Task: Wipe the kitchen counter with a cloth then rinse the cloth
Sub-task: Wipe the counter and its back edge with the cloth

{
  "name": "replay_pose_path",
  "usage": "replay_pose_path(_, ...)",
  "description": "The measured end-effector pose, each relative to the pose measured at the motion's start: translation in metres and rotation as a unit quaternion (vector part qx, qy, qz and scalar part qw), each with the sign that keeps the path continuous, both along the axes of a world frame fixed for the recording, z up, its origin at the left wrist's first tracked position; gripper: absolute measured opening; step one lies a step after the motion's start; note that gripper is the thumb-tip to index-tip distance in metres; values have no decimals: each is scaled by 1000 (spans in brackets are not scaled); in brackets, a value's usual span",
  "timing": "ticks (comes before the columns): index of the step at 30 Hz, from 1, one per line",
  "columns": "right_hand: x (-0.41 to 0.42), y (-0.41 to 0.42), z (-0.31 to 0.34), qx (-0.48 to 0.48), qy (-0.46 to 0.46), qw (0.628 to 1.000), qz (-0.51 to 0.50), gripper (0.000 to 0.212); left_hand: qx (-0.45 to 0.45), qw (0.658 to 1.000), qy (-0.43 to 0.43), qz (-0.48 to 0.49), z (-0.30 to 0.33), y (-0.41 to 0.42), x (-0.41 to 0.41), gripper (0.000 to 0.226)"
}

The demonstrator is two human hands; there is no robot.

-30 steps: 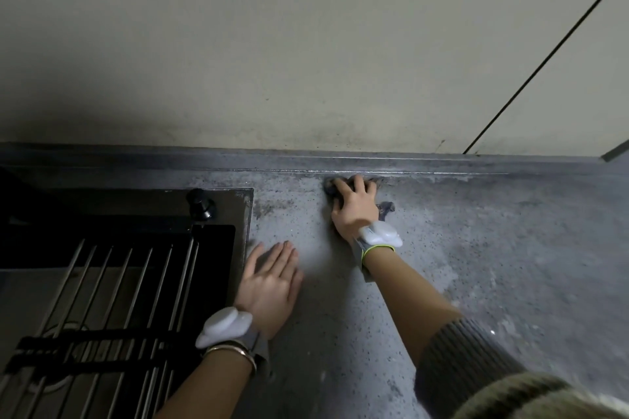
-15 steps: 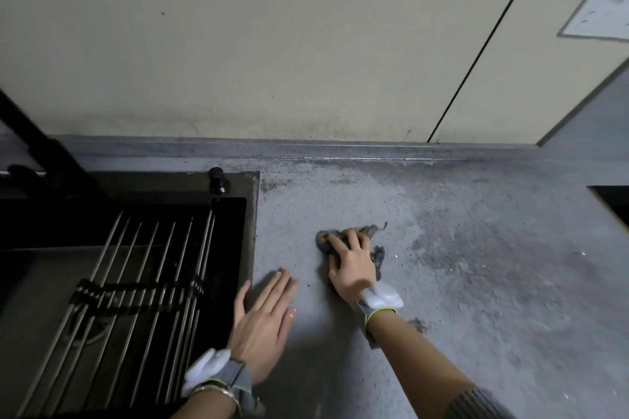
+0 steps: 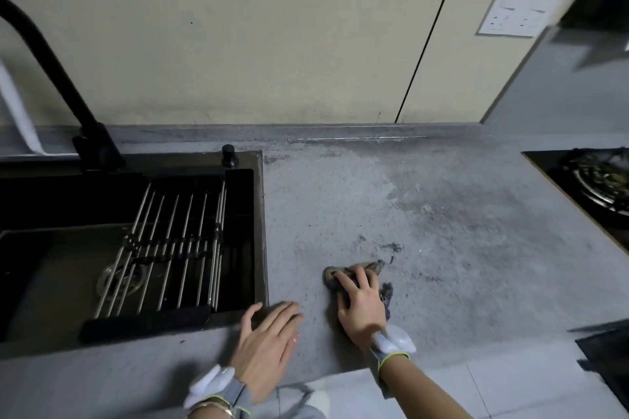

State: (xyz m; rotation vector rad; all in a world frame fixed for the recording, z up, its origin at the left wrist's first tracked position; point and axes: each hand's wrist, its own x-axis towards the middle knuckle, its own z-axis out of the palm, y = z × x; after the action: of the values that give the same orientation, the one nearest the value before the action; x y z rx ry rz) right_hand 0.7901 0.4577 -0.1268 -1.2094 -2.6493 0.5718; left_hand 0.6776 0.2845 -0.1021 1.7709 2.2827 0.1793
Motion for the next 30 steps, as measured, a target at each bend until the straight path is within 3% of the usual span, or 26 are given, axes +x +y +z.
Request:
replay_pose_path(5, 21, -31, 0, -3, 4, 1000, -13, 39, 12, 998, 55, 8, -7, -15, 9, 72)
replay_pose_path(9, 33, -52, 0, 1, 13, 1000, -14, 40, 40, 998, 38, -10, -4, -13, 14, 48)
replay_pose_path(15, 25, -52, 1, 33, 43, 998, -11, 38, 119, 993, 22, 6, -12, -1, 5, 42)
replay_pose_path(19, 3, -34, -2, 59, 51, 997, 4, 41, 133, 990, 11, 36, -13, 21, -10, 42)
replay_pose_path(30, -112, 63, -4, -3, 5, 1000, 3, 43, 125, 986, 65, 93, -16, 106, -100, 51)
